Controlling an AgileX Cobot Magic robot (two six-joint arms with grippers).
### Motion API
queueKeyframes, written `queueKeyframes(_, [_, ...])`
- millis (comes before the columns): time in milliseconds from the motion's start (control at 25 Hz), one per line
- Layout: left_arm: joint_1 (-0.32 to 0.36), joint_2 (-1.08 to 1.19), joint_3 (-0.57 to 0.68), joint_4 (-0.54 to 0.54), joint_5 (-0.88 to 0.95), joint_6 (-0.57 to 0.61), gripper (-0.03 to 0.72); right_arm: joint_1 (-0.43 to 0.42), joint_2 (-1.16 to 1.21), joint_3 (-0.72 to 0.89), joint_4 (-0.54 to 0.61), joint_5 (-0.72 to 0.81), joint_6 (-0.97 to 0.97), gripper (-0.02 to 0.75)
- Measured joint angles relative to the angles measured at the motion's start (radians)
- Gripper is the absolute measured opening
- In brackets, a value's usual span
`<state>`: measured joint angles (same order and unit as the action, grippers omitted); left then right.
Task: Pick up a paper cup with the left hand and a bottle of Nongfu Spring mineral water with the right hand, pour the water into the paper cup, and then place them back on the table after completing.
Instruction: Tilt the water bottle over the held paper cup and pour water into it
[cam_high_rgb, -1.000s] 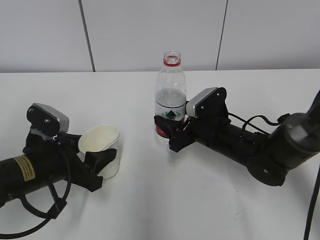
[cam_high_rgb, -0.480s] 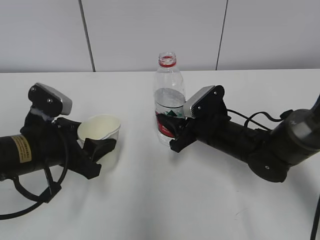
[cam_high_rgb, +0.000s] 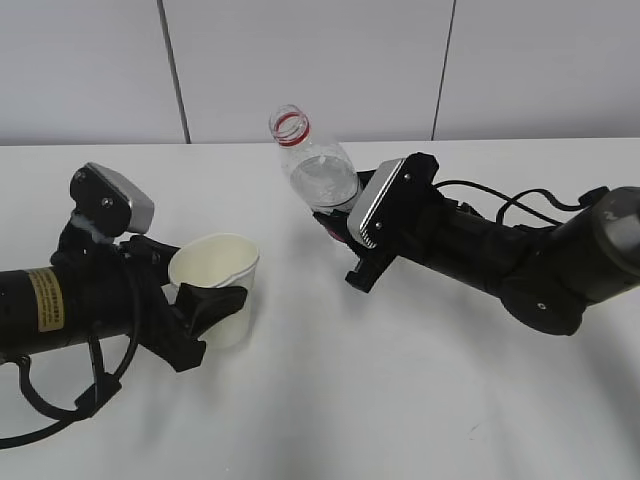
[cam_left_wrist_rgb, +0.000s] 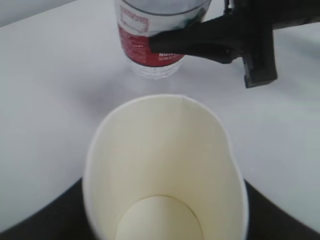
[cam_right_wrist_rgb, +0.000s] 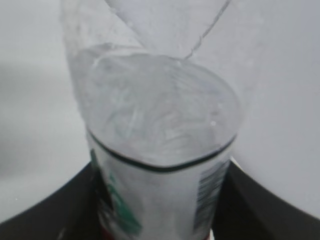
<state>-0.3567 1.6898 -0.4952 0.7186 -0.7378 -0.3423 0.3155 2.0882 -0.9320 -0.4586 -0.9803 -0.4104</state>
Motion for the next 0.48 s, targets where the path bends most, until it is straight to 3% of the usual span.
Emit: queueKeyframes(480, [0.000, 0.000, 0.000, 0.054, -0.079, -0.014, 0.419, 0.000, 0.000, -0.064, -0.052, 0.006, -0.349, 0.393])
